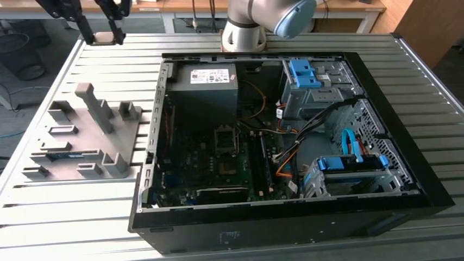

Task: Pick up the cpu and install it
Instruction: 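Pick up the cpu and move it towards the insertion slot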

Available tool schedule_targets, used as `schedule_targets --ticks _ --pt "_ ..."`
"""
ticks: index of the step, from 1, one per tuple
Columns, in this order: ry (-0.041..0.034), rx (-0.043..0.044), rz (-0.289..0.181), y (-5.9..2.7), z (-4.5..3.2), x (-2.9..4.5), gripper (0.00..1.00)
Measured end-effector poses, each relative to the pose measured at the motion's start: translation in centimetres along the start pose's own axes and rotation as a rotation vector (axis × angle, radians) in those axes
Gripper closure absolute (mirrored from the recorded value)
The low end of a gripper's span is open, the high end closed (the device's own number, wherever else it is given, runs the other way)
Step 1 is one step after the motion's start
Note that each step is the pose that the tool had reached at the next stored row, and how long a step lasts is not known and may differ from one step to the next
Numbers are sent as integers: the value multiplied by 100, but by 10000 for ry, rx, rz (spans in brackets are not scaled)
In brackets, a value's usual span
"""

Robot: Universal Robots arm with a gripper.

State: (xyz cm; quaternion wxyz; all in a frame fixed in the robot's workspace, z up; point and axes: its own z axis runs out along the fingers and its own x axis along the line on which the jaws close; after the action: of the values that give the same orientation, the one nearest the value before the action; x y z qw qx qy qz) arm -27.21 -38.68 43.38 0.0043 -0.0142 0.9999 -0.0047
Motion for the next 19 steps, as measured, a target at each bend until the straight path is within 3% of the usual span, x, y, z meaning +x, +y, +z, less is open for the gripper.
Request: schedule_targets --ticks 19 --pt "38 0 0 -17 9 -599 53"
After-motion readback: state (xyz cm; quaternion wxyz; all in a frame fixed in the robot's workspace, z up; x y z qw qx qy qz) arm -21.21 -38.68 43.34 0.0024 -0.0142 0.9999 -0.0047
